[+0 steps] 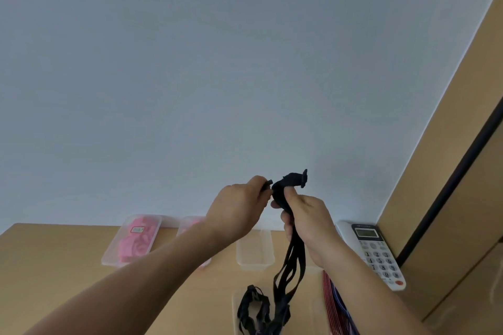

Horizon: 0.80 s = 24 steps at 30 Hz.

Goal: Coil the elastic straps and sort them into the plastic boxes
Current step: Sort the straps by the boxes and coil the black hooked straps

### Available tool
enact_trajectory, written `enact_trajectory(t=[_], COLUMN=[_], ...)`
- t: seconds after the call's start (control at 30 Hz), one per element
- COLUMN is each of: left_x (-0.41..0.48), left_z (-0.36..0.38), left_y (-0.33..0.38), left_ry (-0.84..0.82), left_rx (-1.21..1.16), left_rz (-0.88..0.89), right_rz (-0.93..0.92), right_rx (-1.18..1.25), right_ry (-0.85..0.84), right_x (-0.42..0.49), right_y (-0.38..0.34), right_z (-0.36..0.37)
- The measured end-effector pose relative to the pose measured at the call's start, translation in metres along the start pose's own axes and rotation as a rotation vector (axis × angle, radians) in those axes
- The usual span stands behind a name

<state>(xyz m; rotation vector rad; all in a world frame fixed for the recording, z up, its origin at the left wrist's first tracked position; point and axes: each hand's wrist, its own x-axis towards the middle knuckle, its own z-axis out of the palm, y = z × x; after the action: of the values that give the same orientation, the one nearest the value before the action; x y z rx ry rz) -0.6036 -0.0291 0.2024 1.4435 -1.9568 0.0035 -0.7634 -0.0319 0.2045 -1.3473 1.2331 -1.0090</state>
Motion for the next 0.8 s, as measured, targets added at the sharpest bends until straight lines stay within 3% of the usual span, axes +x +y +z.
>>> enact_trajectory(t=[0.13, 0.23, 0.3, 0.43, 0.53, 0.67, 0.8], left_x=[-0.004, -0.007, -0.01, -0.011, -0.005, -0.005, -0.005], left_z=[0.001, 0.006, 0.013, 0.006, -0.004, -0.008, -0.009], left_y=[-0.009, -0.015, -0.013, -0.002, -0.003, -0.004, -0.001], left_ry=[0.207, 0.23, 0.166, -0.197, -0.405, -0.41, -0.234], left_rx=[0.336, 0.382, 0.225, -0.584, -0.974, -1.058, -0.632], left_rz=[0.482, 0.593, 0.504, -0.188, -0.426, -0.346, -0.258], right_rz=[0.121, 0.161, 0.122, 0.019, -0.032, -0.037, 0.045], right_rx=[0.33, 0.397, 0.359, 0.422, 0.386, 0.352, 0.241], right_ry=[-0.137, -0.08, -0.002, -0.008, -0.089, -0.117, -0.018], right_x=[-0.003, -0.002, -0.001, 0.002, 0.003, 0.003, 0.003], right_y=[-0.001, -0.001, 0.002, 0.004, 0.004, 0.003, -0.004], right_z=[0.003, 0.005, 0.005, -0.003, -0.006, -0.004, -0.001])
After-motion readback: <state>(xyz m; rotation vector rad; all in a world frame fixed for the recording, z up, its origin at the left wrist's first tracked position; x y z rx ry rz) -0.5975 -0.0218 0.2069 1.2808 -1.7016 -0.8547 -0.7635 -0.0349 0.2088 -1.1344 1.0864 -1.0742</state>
